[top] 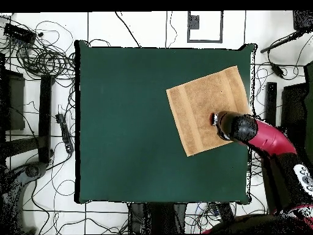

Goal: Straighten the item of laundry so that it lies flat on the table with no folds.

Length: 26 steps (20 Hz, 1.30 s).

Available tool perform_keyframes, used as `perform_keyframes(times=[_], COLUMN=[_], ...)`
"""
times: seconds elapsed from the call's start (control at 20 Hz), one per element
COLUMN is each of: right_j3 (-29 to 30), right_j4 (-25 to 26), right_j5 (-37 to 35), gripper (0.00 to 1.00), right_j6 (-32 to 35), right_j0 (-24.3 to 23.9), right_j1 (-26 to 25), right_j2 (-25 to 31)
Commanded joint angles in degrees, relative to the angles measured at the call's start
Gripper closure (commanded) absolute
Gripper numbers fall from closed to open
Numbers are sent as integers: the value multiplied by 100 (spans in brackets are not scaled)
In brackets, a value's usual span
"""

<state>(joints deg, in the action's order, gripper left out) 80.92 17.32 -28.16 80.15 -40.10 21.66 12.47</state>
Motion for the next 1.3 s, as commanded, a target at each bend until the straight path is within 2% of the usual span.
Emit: perform_keyframes(times=[0.05,0.4,0.8,0.9,1.3], right_j3=[1446,1452,1464,1494,1775], right_j4=[377,713,987,1041,1011], right_j5=[454,760,815,881,1236], gripper=[0,0,0,0,0], right_j6=[569,73,-323,-281,442], right_j0=[185,-176,-629,-662,-309], right_j1=[-65,-513,-768,-781,-578], right_j2=[97,131,381,397,128])
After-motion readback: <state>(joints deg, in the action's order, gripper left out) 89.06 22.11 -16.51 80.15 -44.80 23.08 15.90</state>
